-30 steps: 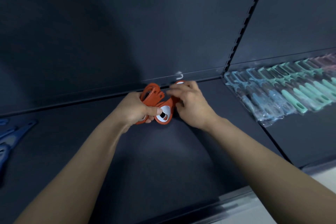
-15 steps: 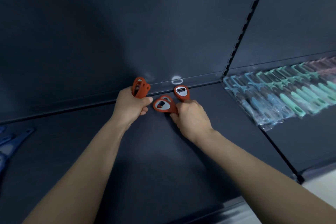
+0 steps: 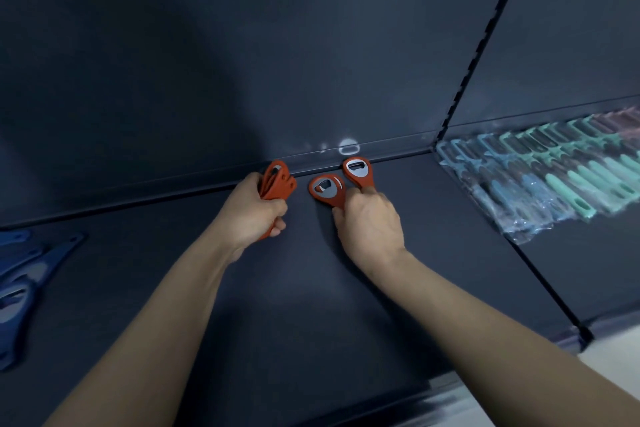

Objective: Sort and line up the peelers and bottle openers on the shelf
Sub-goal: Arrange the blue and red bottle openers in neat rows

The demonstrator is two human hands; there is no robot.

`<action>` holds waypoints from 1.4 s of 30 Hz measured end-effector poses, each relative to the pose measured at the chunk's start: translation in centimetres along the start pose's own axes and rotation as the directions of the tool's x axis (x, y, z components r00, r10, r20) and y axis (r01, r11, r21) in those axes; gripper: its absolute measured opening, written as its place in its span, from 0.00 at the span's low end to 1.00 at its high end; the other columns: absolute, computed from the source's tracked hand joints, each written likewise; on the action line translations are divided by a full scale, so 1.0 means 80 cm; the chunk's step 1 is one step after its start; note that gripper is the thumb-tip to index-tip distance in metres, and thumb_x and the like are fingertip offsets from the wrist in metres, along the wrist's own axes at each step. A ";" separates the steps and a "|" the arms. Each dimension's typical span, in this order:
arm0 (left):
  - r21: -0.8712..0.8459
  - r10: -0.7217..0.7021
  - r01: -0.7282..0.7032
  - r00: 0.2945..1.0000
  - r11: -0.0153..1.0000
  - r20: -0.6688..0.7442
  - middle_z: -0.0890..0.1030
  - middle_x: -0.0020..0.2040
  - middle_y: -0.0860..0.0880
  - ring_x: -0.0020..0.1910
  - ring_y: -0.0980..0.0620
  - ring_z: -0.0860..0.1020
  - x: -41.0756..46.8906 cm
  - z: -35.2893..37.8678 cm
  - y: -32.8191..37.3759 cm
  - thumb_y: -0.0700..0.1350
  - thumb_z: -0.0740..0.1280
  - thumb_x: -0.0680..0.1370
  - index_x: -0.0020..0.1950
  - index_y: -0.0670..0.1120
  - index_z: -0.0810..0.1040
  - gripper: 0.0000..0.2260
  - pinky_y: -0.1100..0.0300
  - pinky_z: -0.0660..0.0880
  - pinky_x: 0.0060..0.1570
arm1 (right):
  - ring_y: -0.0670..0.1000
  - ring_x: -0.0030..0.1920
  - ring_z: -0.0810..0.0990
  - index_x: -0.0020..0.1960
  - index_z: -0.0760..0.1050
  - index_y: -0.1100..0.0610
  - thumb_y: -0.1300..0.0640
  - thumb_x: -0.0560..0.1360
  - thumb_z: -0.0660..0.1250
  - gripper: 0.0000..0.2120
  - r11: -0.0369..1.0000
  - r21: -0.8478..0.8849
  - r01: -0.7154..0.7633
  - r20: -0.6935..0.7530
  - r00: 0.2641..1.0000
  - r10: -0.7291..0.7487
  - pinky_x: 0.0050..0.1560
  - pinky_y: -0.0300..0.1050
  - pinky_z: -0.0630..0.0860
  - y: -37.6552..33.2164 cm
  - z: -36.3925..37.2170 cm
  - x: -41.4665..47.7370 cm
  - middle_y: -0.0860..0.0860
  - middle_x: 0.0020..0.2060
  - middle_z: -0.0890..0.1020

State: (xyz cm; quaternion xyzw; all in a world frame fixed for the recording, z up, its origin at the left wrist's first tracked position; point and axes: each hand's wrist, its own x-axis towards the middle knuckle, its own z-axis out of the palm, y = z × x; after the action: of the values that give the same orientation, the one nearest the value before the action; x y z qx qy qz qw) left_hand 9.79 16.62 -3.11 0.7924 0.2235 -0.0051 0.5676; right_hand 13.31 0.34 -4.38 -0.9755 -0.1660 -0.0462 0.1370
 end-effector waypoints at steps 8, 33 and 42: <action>-0.019 0.031 -0.030 1.000 0.999 0.007 0.77 0.37 0.45 0.26 0.57 0.77 -0.011 -0.002 -0.005 0.35 0.64 0.73 0.46 0.49 0.71 0.09 0.67 0.73 0.27 | 0.56 0.55 0.74 0.55 0.71 0.61 0.50 0.79 0.59 0.14 0.998 -0.013 -0.060 -0.016 0.998 0.060 0.44 0.45 0.68 0.001 0.003 -0.006 0.56 0.53 0.77; -0.215 0.012 0.031 0.980 0.976 0.197 0.83 0.37 0.44 0.33 0.48 0.83 -0.013 -0.028 -0.005 0.34 0.75 0.67 0.49 0.42 0.75 0.14 0.61 0.77 0.30 | 0.50 0.64 0.69 0.71 0.65 0.56 0.63 0.72 0.64 0.27 0.803 0.465 0.371 0.135 0.867 -0.479 0.64 0.44 0.68 -0.028 -0.010 0.021 0.50 0.66 0.70; -0.424 -0.098 0.115 0.993 0.898 0.062 0.78 0.32 0.49 0.23 0.57 0.73 -0.005 -0.029 -0.020 0.45 0.71 0.74 0.49 0.42 0.75 0.10 0.67 0.70 0.22 | 0.50 0.48 0.75 0.60 0.74 0.55 0.49 0.74 0.68 0.17 0.863 0.416 0.286 0.126 0.922 -0.366 0.48 0.43 0.73 -0.039 0.002 0.004 0.49 0.48 0.75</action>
State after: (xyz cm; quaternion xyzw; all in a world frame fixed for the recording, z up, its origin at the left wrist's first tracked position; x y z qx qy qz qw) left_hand 8.27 19.00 -3.60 0.6354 0.2510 -0.0027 0.7303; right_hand 12.56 3.34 -3.72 -0.8856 -0.3479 0.0638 0.3010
